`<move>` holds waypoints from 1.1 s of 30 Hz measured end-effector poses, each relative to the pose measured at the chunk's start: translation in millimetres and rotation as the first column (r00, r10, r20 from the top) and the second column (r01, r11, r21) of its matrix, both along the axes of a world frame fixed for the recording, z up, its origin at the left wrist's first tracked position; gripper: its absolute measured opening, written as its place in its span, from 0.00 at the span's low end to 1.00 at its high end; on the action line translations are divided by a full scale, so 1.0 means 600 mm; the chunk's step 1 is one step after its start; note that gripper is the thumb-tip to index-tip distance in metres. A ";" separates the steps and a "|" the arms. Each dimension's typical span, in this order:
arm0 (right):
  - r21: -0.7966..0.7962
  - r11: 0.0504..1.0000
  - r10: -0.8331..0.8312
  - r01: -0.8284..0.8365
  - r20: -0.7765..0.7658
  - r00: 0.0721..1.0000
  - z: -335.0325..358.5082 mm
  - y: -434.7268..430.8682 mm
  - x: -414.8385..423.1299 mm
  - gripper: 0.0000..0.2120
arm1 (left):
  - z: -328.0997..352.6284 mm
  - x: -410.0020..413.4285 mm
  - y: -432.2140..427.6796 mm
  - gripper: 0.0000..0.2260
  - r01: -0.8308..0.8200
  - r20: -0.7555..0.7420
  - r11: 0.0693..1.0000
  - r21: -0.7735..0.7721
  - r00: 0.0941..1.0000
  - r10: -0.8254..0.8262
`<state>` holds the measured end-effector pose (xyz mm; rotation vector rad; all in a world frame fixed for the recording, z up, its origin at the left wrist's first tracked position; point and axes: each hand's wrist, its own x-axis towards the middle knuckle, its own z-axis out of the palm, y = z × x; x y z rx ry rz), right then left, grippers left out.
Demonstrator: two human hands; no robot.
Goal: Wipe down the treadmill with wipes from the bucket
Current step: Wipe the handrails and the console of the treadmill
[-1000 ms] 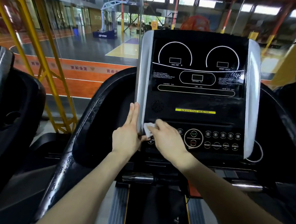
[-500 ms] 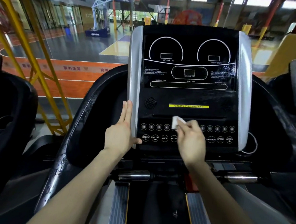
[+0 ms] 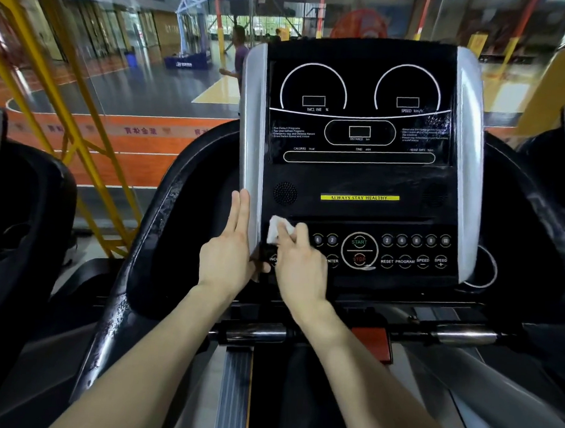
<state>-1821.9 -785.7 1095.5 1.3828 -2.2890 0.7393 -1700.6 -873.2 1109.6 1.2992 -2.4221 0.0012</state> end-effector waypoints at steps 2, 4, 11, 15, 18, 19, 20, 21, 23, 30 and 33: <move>-0.028 0.999 0.042 -0.042 -0.030 0.999 0.010 -0.024 0.024 0.28 | 0.003 0.000 0.003 0.58 -0.005 -0.005 1.000 0.004 1.000 0.005; -0.008 0.998 0.059 -0.060 -0.110 0.992 0.020 -0.029 0.026 0.26 | 0.007 0.002 0.007 0.59 -0.010 -0.017 1.000 0.020 1.000 0.011; -0.181 0.968 -0.142 0.174 0.176 0.974 -0.017 0.140 -0.181 0.16 | 0.020 -0.002 0.020 0.72 0.036 -0.028 0.995 0.091 0.999 -0.033; -0.104 0.993 -0.056 0.060 0.047 0.997 -0.011 0.070 -0.098 0.20 | 0.019 -0.010 0.023 0.72 -0.023 -0.011 0.999 0.048 1.000 0.024; 0.022 0.994 0.106 -0.105 -0.099 0.989 0.006 0.007 -0.020 0.21 | 0.008 -0.005 0.023 0.70 -0.043 -0.014 0.998 0.037 0.999 0.044; 0.052 0.993 0.115 -0.110 -0.113 0.987 0.018 0.006 -0.019 0.20 | 0.003 -0.001 0.026 0.68 -0.045 -0.023 0.998 0.035 0.999 0.046; 0.078 0.991 0.116 -0.107 -0.118 0.986 0.025 0.014 -0.034 0.18 | 0.000 0.001 0.033 0.67 -0.047 -0.031 0.998 0.045 0.998 0.049; 0.093 0.991 0.102 -0.093 -0.108 0.989 0.029 0.035 -0.059 0.16 | 0.001 0.003 0.042 0.65 -0.061 -0.036 0.996 0.066 0.997 0.064; 0.067 0.997 -0.029 0.033 -0.060 0.998 0.027 0.100 -0.137 0.10 | 0.002 0.001 0.057 0.62 -0.108 -0.008 0.990 0.090 0.994 0.110; -0.111 0.964 -0.221 0.243 0.180 0.958 0.018 0.215 -0.275 0.10 | -0.033 -0.037 0.097 0.54 -0.190 -0.003 0.981 -0.033 0.982 0.190; 0.025 0.996 0.080 -0.082 0.080 0.994 0.013 0.141 -0.168 0.08 | -0.045 -0.061 0.155 0.43 -0.180 -0.037 0.977 -0.115 0.984 0.177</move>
